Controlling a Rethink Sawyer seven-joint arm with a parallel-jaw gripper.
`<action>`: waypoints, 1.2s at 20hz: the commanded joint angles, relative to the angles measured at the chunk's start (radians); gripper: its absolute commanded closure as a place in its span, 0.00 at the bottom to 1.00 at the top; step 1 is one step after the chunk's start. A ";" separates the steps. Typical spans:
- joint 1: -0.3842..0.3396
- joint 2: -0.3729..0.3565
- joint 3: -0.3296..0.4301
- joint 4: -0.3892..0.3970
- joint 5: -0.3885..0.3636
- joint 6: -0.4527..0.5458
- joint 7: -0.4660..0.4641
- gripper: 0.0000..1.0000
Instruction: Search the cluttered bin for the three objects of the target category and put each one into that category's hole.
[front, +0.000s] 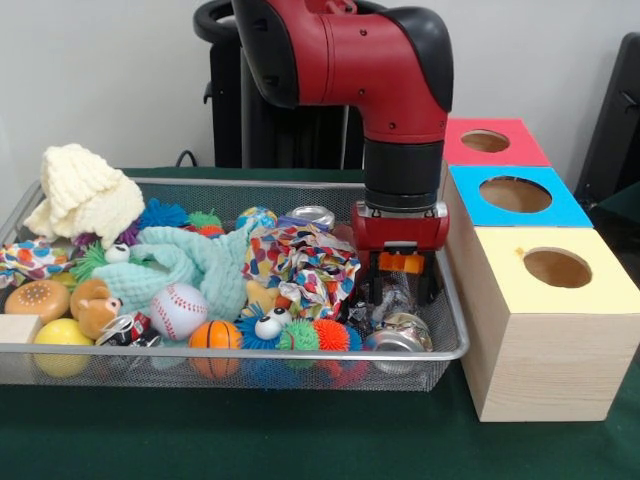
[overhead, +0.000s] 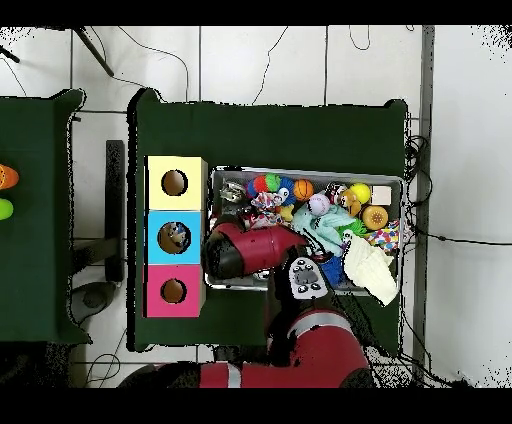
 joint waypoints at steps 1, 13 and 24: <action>0.073 0.137 0.034 -0.033 0.002 0.264 -0.001 0.00; 0.075 0.198 0.049 -0.105 0.003 0.302 -0.006 0.00; 0.072 0.227 0.039 -0.118 -0.016 0.272 -0.001 0.00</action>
